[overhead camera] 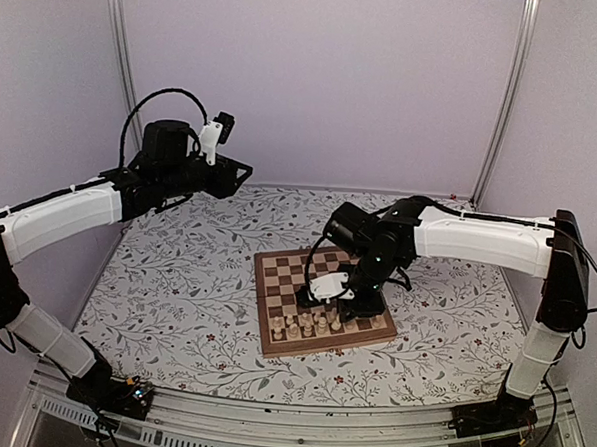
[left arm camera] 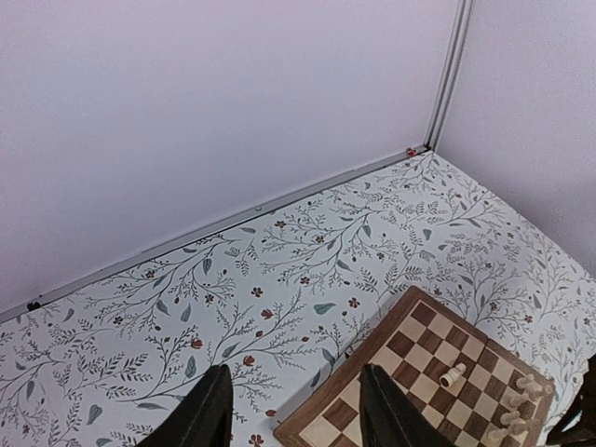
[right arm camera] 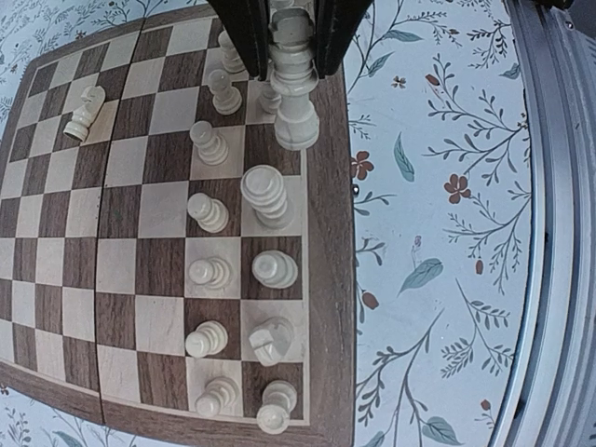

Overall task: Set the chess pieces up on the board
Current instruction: Place the chess piece on the chessboard.

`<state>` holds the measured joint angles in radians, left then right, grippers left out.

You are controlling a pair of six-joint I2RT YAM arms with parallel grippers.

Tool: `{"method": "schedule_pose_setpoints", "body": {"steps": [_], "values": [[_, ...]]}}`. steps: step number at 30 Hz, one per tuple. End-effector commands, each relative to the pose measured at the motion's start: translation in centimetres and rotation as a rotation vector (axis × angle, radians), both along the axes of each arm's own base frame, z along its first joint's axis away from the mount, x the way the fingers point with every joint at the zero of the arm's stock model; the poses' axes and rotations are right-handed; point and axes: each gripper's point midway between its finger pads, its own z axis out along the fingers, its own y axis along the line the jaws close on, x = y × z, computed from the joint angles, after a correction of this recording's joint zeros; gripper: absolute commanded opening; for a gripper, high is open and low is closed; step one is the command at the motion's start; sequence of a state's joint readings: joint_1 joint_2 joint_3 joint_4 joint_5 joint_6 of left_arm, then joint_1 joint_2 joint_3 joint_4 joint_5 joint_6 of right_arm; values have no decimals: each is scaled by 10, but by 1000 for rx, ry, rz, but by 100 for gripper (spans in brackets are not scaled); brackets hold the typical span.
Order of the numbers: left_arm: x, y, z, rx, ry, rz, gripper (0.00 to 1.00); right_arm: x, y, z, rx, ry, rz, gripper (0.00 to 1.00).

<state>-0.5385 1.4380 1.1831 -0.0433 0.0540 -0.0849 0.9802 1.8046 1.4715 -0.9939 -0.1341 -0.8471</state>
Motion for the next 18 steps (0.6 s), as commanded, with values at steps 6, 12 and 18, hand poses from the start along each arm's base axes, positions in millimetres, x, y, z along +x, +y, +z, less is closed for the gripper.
{"method": "schedule_pose_setpoints", "body": {"steps": [6,12,18], "values": [[0,7,17,-38,-19,18,47,-4,1,-18,-85,-11,21,5],[-2,5,20,-49,-17,9,46,5,6,-22,-97,-53,5,5],[-3,4,20,-55,-12,-2,46,9,7,-27,-110,-66,-8,5]]}}
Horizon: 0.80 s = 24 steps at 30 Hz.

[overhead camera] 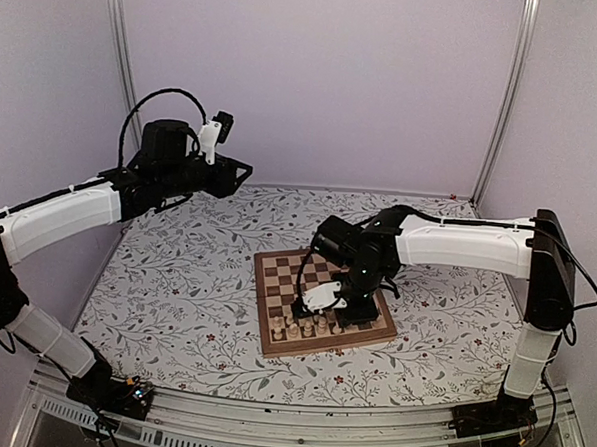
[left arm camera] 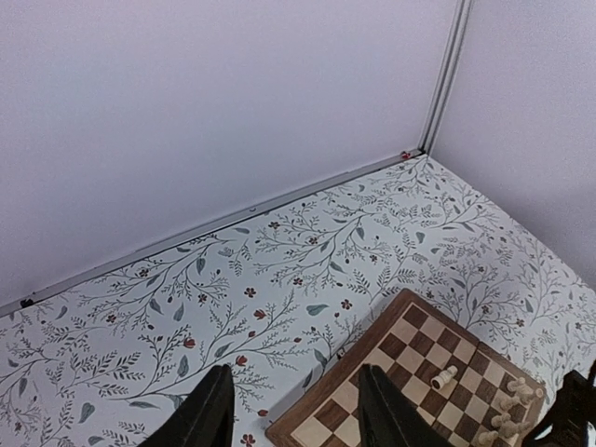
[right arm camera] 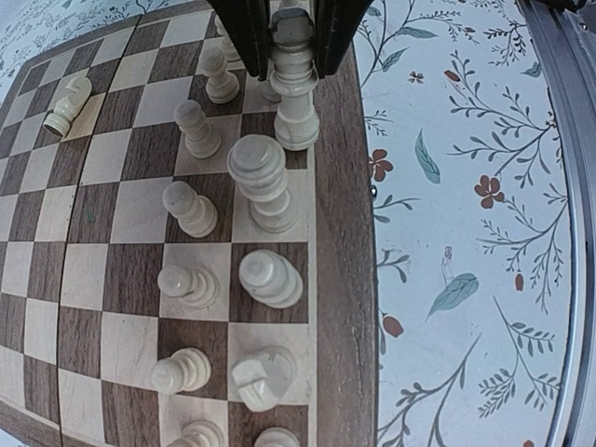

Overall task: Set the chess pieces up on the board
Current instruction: Place the chess piece on the chessboard.

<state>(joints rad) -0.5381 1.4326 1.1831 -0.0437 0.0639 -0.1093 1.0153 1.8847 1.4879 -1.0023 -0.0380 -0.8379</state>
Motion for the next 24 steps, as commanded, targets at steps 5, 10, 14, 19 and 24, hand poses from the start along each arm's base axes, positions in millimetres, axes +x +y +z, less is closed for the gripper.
{"method": "schedule_pose_setpoints", "body": {"steps": [5,10,14,19,24], "values": [[-1,3,16,-31,-15,-4,46,9,10,-5,-1,-32,-18,7],[-1,2,13,-30,-8,-10,46,16,7,-11,-27,-67,-26,8],[0,0,11,-30,2,-15,46,17,7,-12,-28,-70,-27,18],[-1,-1,10,-33,5,-20,46,17,9,-7,-14,-76,-32,28],[0,-2,7,-31,13,-22,46,16,10,8,14,-75,-31,34]]}}
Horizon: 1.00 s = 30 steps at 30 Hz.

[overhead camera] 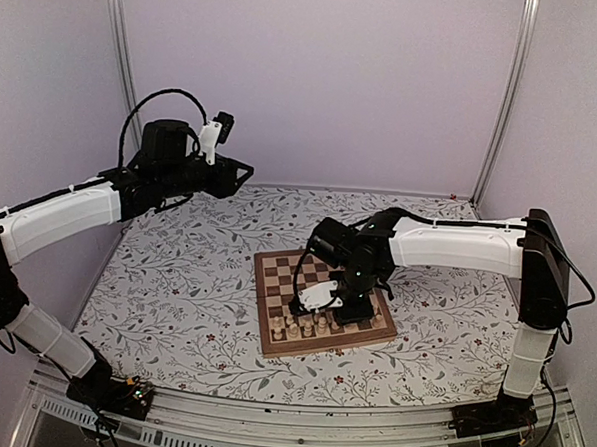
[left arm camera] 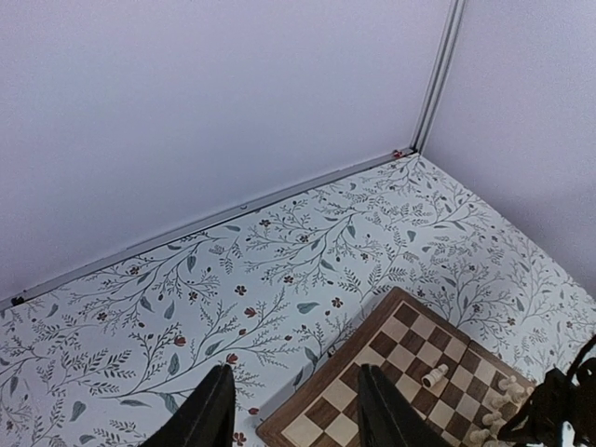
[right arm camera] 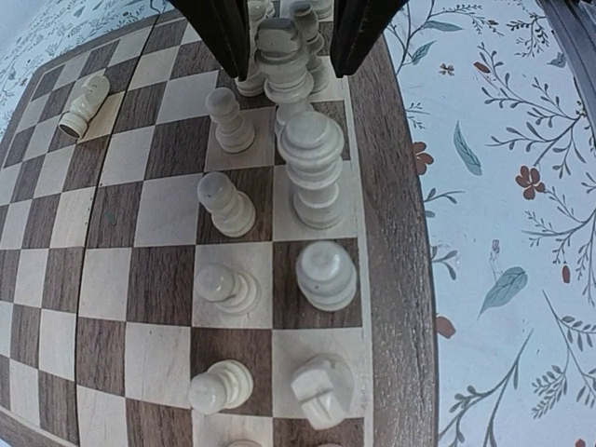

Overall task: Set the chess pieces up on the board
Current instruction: Place the chess piece on the chessboard, then pick up the chess piece from the chessboard.

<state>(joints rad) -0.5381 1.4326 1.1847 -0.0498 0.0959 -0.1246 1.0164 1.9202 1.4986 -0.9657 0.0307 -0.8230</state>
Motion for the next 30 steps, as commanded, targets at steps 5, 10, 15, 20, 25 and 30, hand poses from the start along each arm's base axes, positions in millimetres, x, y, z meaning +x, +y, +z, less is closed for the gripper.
{"method": "schedule_pose_setpoints", "body": {"steps": [5,10,15,20,25,30], "values": [[4,-1,4,-17,13,-9,46,15,10,52,142,-15,-35,35],[4,-10,-5,-24,52,-43,46,74,-2,82,332,10,-209,35],[3,-20,-14,-28,89,-80,45,123,-22,78,431,29,-370,40],[2,-24,-19,-15,103,-92,45,137,-24,56,436,47,-396,44],[3,-27,-23,-9,113,-98,45,137,-17,30,422,103,-390,45],[2,-28,-24,-7,117,-101,45,135,-15,3,392,157,-402,45]]}}
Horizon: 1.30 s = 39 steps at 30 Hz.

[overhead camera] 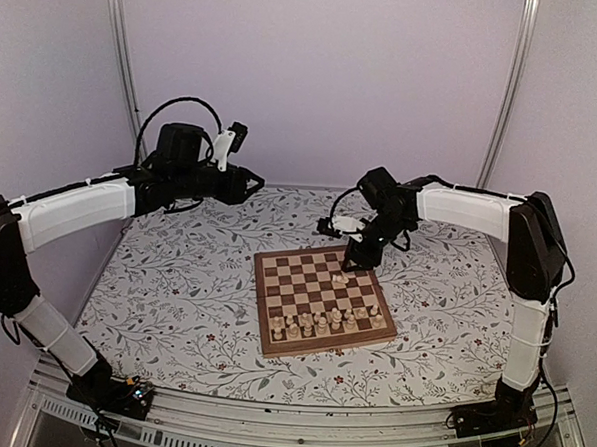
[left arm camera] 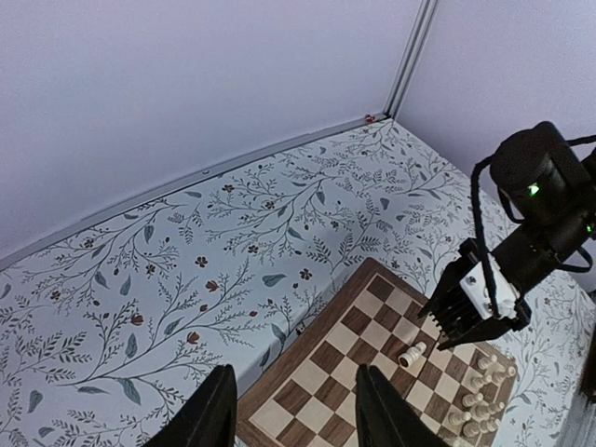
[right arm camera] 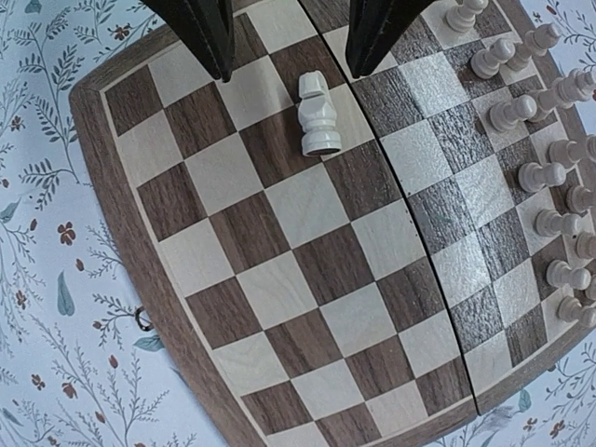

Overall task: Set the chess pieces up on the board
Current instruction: Pick up the chess piece from the chessboard.

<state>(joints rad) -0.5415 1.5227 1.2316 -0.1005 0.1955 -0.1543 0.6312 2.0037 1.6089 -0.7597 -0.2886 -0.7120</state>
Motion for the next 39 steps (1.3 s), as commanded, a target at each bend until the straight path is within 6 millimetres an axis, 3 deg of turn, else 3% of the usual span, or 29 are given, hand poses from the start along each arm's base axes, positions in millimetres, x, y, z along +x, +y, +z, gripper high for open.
{"method": "schedule_pose_setpoints", "body": {"steps": [1,13,19,23,26,32,39], "values": [[1,-5,5,-5,2,-14,45,-4,5,-23,6,60,-1,45],[-1,-8,5,-13,9,-29,45,-12,-2,-64,-56,148,-3,43],[-1,-10,1,-15,22,-38,45,-23,-3,-65,-56,197,20,17],[-2,-15,-6,-35,46,-58,45,-29,-2,-42,-24,189,34,6],[-7,-28,-14,-89,96,-116,45,-31,4,-10,33,158,38,5],[-39,-74,-27,-213,215,-366,44,-37,18,60,172,116,62,5],[-69,-111,-53,-219,311,-504,44,-45,27,81,207,113,89,5]]}}
